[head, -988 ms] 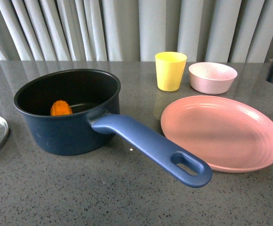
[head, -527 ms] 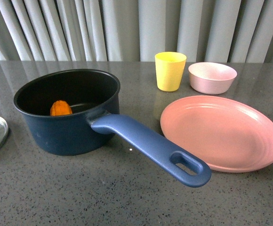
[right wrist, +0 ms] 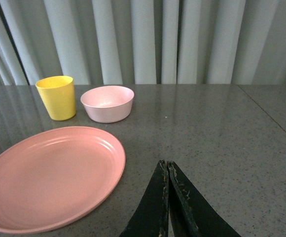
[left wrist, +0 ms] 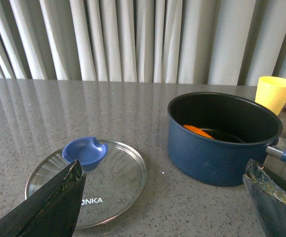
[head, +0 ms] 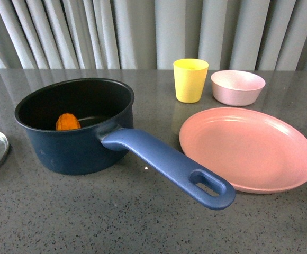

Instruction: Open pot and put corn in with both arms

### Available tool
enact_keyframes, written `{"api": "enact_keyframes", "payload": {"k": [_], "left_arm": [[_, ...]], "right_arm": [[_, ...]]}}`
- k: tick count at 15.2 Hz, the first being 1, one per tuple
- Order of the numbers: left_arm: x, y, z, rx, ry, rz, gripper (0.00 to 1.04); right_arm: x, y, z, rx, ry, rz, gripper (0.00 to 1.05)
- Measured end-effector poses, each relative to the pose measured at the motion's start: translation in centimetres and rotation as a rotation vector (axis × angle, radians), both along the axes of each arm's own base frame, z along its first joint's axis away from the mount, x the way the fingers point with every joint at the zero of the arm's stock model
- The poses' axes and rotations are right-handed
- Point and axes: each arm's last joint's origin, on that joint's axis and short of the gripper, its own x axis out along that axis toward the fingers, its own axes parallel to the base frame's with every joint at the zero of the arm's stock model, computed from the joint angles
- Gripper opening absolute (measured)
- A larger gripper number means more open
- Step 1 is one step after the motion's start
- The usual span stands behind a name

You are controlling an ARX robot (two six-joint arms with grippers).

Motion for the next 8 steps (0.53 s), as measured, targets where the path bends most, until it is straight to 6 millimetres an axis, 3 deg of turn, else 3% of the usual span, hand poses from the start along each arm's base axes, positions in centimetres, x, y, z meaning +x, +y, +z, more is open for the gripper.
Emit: {"api": "enact_keyframes", "payload": {"k": [8], "left_arm": [[0.0,0.0,0.0,0.0,0.0,0.0,0.98]], "right_arm": [[-2.4,0.1,0.6,0.0,-0.015,0.016,0.02]]}}
